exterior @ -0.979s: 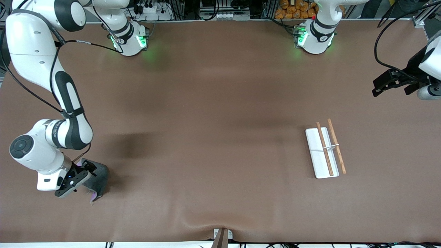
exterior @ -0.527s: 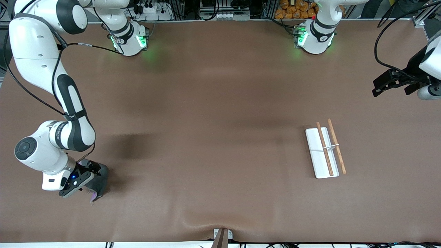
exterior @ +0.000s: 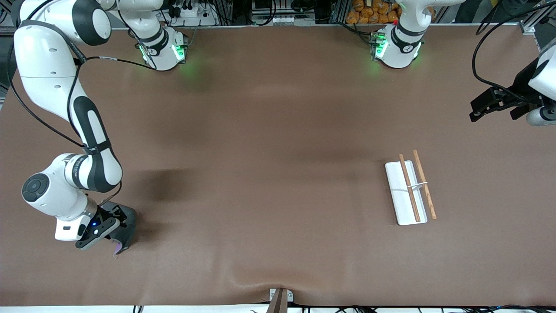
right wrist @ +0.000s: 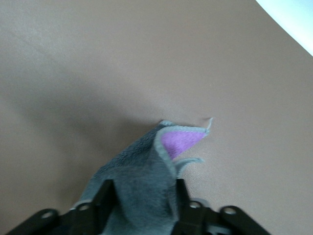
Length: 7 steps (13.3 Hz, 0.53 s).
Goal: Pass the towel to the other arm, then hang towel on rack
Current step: 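Close the right gripper on the towel's corner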
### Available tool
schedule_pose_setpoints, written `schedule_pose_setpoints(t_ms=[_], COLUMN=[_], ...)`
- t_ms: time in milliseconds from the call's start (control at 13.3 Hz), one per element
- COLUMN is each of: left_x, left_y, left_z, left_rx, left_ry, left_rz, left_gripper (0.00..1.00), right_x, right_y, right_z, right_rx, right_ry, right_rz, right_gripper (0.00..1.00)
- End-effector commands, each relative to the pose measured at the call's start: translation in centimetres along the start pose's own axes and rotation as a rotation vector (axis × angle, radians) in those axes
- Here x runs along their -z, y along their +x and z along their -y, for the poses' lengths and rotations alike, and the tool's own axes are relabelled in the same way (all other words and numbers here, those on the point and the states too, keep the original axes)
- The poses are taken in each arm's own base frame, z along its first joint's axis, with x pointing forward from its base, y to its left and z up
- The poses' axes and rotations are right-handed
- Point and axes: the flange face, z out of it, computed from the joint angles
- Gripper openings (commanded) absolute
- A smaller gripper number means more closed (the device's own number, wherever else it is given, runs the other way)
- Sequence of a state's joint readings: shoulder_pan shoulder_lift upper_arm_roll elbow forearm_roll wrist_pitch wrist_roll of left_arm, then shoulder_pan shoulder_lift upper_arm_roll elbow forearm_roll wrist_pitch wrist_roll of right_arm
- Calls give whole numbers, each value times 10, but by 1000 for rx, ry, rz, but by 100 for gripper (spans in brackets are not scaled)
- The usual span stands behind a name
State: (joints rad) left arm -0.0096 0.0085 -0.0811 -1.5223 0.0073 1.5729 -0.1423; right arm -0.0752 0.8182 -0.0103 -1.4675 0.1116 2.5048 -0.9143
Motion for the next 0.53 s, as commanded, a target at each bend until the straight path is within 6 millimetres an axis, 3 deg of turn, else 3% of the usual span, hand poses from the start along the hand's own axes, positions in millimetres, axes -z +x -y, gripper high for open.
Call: schedule_pose_setpoints(t_ms=[0, 226, 452], left_x=[4, 4, 7], left_y=[2, 2, 1], left_z=[0, 0, 0], left_rx=[-10, -10, -10], left_ry=[-18, -19, -20], left_rz=[-12, -15, -24], left_gripper=[100, 100, 100], right_x=[2, 20, 73], right_y=[6, 15, 27], right_z=[-3, 1, 0], right_rx=[-34, -28, -1], right_ry=[-1, 10, 27], right_rz=[-21, -20, -16], right_gripper=[0, 0, 0])
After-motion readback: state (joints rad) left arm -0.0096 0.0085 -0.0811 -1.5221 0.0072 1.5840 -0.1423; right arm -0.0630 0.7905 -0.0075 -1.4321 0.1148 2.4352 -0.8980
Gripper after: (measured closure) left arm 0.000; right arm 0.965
